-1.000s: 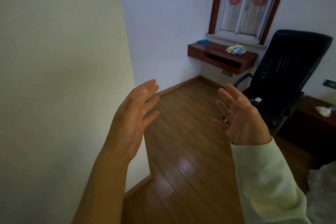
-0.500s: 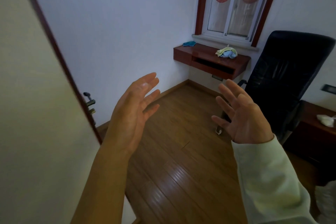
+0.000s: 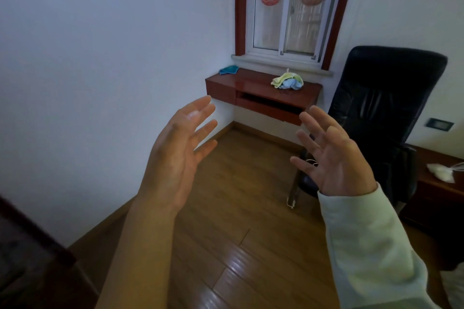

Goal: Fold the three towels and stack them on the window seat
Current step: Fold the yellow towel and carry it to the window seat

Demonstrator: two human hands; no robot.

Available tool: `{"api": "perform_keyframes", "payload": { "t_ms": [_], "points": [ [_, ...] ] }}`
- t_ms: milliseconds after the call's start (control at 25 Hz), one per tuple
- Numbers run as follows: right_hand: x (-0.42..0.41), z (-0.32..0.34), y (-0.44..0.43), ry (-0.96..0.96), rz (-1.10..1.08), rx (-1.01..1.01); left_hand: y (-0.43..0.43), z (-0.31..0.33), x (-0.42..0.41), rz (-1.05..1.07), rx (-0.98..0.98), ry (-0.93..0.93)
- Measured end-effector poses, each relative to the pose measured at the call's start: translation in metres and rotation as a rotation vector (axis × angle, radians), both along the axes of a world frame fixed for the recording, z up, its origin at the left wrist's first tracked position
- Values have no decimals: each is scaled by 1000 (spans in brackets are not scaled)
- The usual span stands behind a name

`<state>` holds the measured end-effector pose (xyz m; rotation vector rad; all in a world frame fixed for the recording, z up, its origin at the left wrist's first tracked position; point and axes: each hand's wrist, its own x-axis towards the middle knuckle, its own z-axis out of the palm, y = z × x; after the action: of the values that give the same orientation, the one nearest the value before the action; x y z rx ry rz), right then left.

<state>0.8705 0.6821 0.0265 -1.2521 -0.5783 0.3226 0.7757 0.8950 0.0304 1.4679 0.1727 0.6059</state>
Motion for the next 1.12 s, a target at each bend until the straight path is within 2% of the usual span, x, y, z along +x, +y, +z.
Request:
{"api": "perform_keyframes", "payload": {
  "t_ms": [280, 560, 800, 1120],
  "points": [
    [176, -15, 65, -38, -13, 13, 62, -12, 178, -21, -7, -11],
    [394, 3, 122, -12, 28, -13, 115, -1, 391, -14, -71, -26],
    [535, -7, 183, 25, 41, -27, 177, -9, 528, -4, -114, -6],
    [725, -29, 293, 97, -127, -36, 297, -28, 729, -88, -118, 8]
  ]
}}
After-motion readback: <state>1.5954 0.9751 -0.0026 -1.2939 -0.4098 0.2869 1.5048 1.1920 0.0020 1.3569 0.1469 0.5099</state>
